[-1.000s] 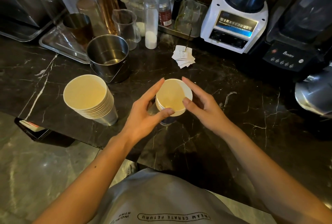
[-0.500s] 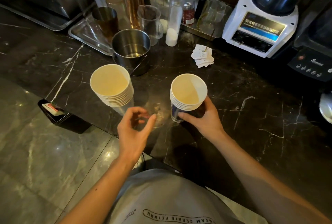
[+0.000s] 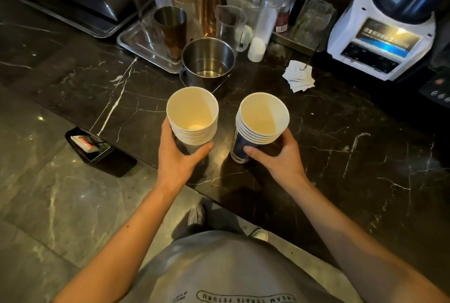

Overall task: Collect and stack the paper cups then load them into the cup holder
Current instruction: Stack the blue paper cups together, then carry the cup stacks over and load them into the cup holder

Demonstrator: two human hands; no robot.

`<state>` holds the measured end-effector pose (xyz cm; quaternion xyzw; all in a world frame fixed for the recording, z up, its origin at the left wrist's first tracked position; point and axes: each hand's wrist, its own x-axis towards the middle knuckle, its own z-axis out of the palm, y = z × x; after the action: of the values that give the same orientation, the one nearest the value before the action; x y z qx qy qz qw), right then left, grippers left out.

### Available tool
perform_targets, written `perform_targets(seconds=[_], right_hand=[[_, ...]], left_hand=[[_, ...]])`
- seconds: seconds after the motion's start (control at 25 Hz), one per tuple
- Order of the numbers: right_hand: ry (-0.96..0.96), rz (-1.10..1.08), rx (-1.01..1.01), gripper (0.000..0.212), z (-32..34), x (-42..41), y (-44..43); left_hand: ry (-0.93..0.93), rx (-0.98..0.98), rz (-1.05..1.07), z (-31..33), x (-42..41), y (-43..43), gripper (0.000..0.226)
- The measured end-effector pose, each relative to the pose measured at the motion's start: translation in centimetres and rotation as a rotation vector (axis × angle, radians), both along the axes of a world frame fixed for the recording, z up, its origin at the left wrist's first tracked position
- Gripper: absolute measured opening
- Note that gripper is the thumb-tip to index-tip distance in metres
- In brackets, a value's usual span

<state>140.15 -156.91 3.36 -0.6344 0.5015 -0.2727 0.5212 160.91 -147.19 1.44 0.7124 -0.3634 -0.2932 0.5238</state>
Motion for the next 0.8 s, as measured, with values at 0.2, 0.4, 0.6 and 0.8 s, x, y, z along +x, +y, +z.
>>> perform_targets(seconds=[0.2, 0.4, 0.6, 0.8], right_hand=[[-0.03, -0.21, -0.014, 0.072, 0.1, 0.0, 1.6], [-0.079, -0.584, -0.099, 0.073, 1.7, -6.0, 4.9], [-0.06, -0.97, -0.201, 0.073, 3.3, -16.9, 11.9], [-0.05, -1.325, -0.298, 0.068, 4.1, -28.3, 21.9]], left_hand=[[0.076, -0.05, -0.138, 0.6, 0.0, -1.7, 0.09], [0.088, -0.082, -0.493, 2.1, -6.1, -5.1, 0.09], [0.08, -0.07, -0.825, 4.1, -17.4, -6.0, 0.094], [0.066, -0.079, -1.146, 5.2, -33.4, -1.8, 0.097]])
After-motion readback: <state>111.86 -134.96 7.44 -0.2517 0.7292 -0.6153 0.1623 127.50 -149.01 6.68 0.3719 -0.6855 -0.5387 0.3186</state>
